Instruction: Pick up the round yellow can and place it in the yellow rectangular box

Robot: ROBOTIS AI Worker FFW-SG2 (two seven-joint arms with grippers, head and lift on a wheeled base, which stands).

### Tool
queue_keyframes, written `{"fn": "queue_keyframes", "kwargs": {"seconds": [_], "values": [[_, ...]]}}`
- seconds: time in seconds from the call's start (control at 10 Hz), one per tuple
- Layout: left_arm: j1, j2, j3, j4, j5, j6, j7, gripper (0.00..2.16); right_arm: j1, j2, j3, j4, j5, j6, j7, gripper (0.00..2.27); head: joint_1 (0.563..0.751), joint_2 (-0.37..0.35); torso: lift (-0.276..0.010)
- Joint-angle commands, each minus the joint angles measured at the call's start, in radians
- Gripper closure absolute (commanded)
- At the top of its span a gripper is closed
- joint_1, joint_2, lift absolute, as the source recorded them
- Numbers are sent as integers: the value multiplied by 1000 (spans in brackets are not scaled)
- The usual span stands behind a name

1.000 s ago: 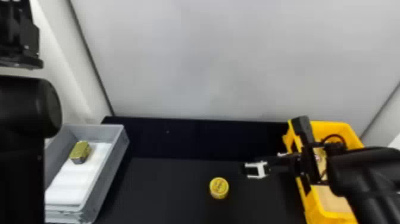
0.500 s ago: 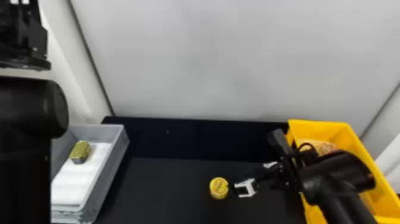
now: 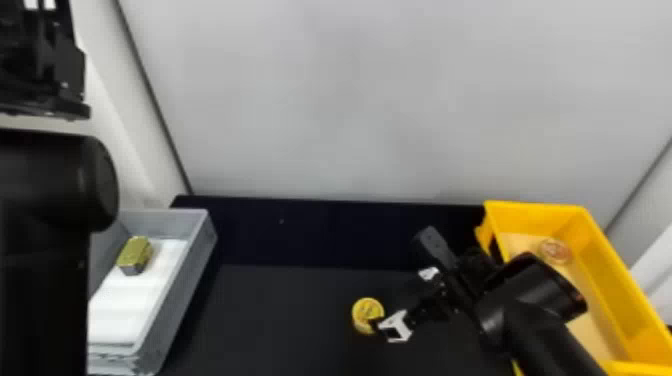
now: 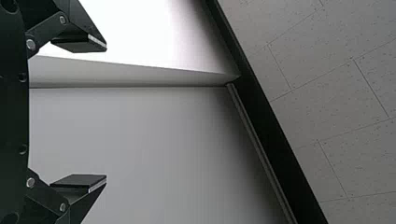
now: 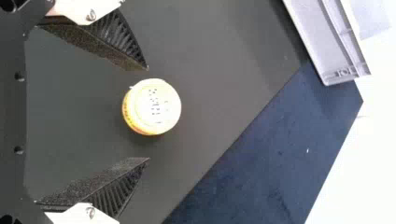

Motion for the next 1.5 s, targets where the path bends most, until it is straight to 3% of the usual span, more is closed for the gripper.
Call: {"fn": "queue_keyframes", "kwargs": {"seconds": [0.0, 0.5, 1.4], "values": [[-3, 0, -8, 4, 2, -5, 0, 265, -15, 0, 55, 46, 1, -87, -52, 73, 663, 54, -10], [-22, -9, -34, 18, 5, -16, 2, 265, -38, 11, 55, 150, -39, -164, -142, 47, 663, 54, -10], [-34, -20, -42, 21, 5, -14, 0, 265, -44, 34, 29, 149, -96, -170, -132, 47, 663, 54, -10]]}}
